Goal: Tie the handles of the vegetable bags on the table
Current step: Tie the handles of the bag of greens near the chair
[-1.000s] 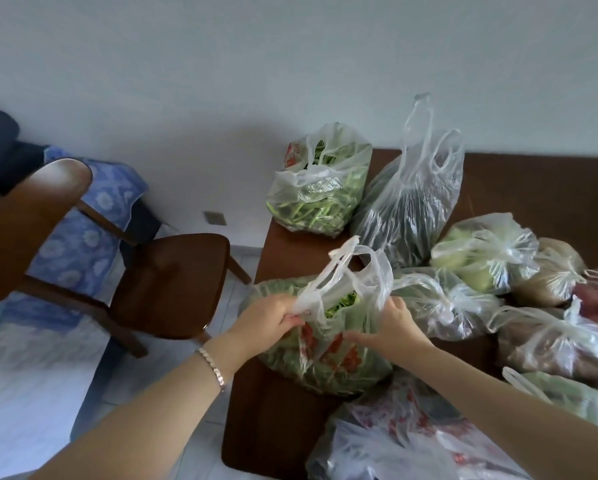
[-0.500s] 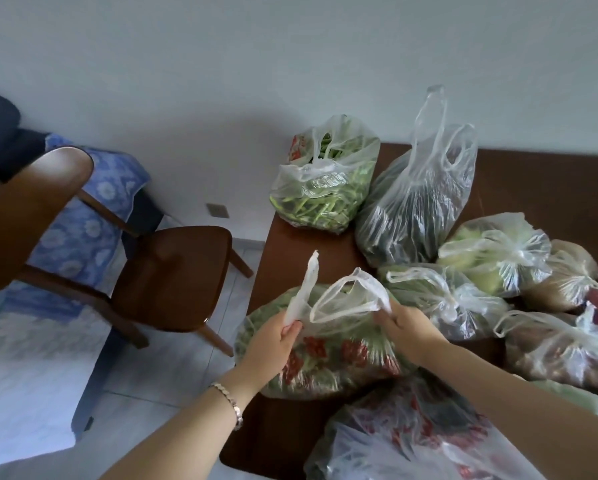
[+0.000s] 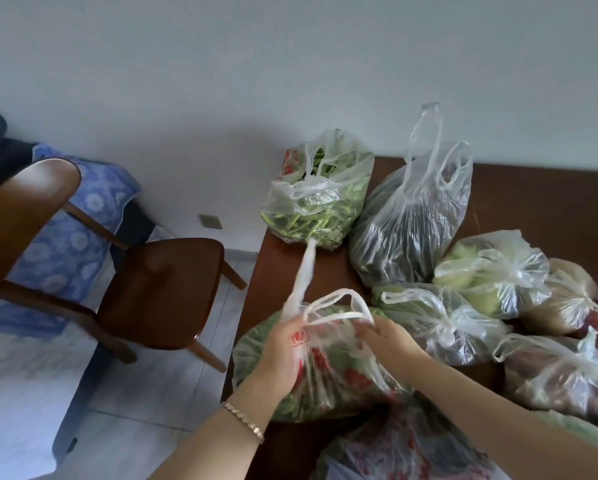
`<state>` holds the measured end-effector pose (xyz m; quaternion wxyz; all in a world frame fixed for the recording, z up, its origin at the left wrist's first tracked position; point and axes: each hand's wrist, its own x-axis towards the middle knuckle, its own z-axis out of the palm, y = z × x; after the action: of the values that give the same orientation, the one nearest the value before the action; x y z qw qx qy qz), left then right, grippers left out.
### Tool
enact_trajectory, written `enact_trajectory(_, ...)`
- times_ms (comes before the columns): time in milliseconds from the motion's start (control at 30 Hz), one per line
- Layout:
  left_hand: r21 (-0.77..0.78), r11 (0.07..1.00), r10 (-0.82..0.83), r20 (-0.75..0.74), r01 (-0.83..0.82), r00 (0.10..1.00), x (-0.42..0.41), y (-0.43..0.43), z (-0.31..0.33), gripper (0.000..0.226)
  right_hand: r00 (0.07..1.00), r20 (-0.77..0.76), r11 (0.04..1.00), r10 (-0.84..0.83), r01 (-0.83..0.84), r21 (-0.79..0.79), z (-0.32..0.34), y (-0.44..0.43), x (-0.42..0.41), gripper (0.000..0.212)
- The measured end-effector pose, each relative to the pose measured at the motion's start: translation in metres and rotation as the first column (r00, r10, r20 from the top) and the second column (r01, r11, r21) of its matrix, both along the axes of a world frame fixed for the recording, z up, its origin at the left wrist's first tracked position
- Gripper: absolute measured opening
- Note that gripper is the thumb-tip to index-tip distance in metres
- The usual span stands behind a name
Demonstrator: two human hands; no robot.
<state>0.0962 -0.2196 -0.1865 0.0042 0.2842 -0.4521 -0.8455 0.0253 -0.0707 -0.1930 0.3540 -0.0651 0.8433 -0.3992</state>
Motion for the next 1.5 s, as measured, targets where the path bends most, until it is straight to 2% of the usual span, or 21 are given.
enact_trajectory(100, 0.331, 0.921, 0.202, 0.039, -0.203, 0.979, 0.0, -0.005, 0.0, 0.028, 0.975, 0.1, 0.98, -0.196, 0.198, -0.011, -0.004, 0.006, -0.008, 0.031)
enact_trajectory(200, 0.423, 0.867, 0.234, 0.122, -0.264, 0.965, 0.002, -0.011, -0.012, 0.026, 0.902, 0.256, 0.919, -0.349, 0.383, -0.098, -0.012, 0.013, -0.011, 0.03)
enact_trajectory(267, 0.381, 0.887, 0.206, 0.183, -0.262, 0.961, 0.002, -0.012, -0.019, 0.029, 0.894, 0.262, 0.887, -0.364, 0.419, -0.195, -0.011, 0.013, -0.009, 0.026)
enact_trajectory(333, 0.262, 0.939, 0.156, 0.257, -0.224, 0.954, 0.0, -0.014, -0.026, 0.026, 0.943, 0.076, 0.874, -0.323, 0.328, -0.357, 0.0, 0.008, -0.007, 0.021)
enact_trajectory(400, 0.139, 0.979, 0.095, 0.319, -0.146, 0.943, -0.001, -0.016, -0.031, 0.025, 0.972, -0.123, 0.864, -0.203, 0.119, -0.489, 0.013, -0.001, -0.009, 0.025)
enact_trajectory(433, 0.1, 0.988, 0.072, 0.348, -0.114, 0.935, -0.002, -0.018, -0.033, 0.027, 0.981, -0.13, 0.855, -0.143, 0.056, -0.515, 0.018, -0.008, -0.011, 0.032)
enact_trajectory(467, 0.076, 0.993, 0.052, 0.374, -0.087, 0.926, -0.003, -0.019, -0.036, 0.028, 0.993, -0.067, 0.837, -0.094, 0.043, -0.545, 0.021, -0.014, -0.011, 0.036)
enact_trajectory(533, 0.027, 0.999, 0.027, 0.412, -0.042, 0.911, -0.005, -0.02, -0.035, 0.028, 0.982, 0.172, 0.775, -0.076, 0.167, -0.61, 0.02, -0.029, -0.011, 0.036)
enact_trajectory(600, 0.03, 0.998, 0.034, 0.402, -0.05, 0.915, -0.005, -0.018, -0.031, 0.029, 0.858, 0.487, 0.688, -0.162, 0.452, -0.568, 0.013, -0.039, -0.012, 0.04)
enact_trajectory(667, 0.074, 0.995, 0.043, 0.339, -0.073, 0.94, -0.004, -0.015, -0.025, 0.035, 0.645, 0.719, 0.598, -0.26, 0.692, -0.404, 0.003, -0.038, -0.015, 0.033)
enact_trajectory(733, 0.043, 0.999, 0.001, 0.236, -0.011, 0.972, -0.001, -0.012, -0.022, 0.049, 0.474, 0.823, 0.522, -0.314, 0.81, -0.267, -0.003, -0.034, -0.016, 0.028)
enact_trajectory(867, -0.249, 0.956, -0.132, 0.111, 0.156, 0.985, 0.005, -0.004, -0.024, 0.057, 0.361, 0.859, 0.462, -0.363, 0.87, -0.171, -0.007, -0.035, -0.016, 0.032)
enact_trajectory(900, -0.292, 0.94, -0.15, 0.107, 0.175, 0.983, 0.005, -0.003, -0.025, 0.058, 0.378, 0.844, 0.461, -0.381, 0.868, -0.181, -0.006, -0.038, -0.014, 0.031)
enact_trajectory(933, -0.317, 0.928, -0.169, 0.112, 0.196, 0.979, 0.004, -0.002, -0.025, 0.059, 0.441, 0.803, 0.498, -0.401, 0.841, -0.213, -0.004, -0.04, -0.012, 0.029)
enact_trajectory(1033, -0.386, 0.881, -0.212, 0.196, 0.274, 0.958, 0.0, 0.003, -0.018, 0.056, 0.774, 0.497, 0.771, -0.392, 0.571, -0.281, 0.002, -0.043, 0.006, 0.03)
enact_trajectory(1100, -0.407, 0.865, -0.186, 0.284, 0.293, 0.941, -0.003, 0.007, -0.013, 0.049, 0.885, 0.356, 0.869, -0.299, 0.407, -0.282, 0.01, -0.042, 0.018, 0.025)
enact_trajectory(1200, -0.383, 0.865, -0.144, 0.428, 0.324, 0.892, -0.012, 0.007, -0.005, 0.043, 0.922, 0.309, 0.866, -0.236, 0.343, -0.363, 0.016, -0.037, 0.025, 0.017)
enact_trajectory(1267, -0.359, 0.858, -0.167, 0.482, 0.368, 0.86, -0.016, 0.006, -0.001, 0.038, 0.942, 0.262, 0.877, -0.211, 0.301, -0.375, 0.015, -0.032, 0.026, 0.019)
enact_trajectory(1367, -0.302, 0.897, -0.189, 0.401, 0.324, 0.896, -0.013, 0.004, 0.001, 0.02, 0.968, 0.168, 0.932, -0.189, 0.23, -0.279, 0.014, -0.029, 0.024, 0.031)
enact_trajectory(1500, -0.275, 0.937, -0.152, 0.236, 0.216, 0.96, -0.005, 0.005, -0.001, 0.011, 0.932, 0.217, 0.892, -0.291, 0.346, -0.29, 0.009, -0.032, 0.023, 0.029)
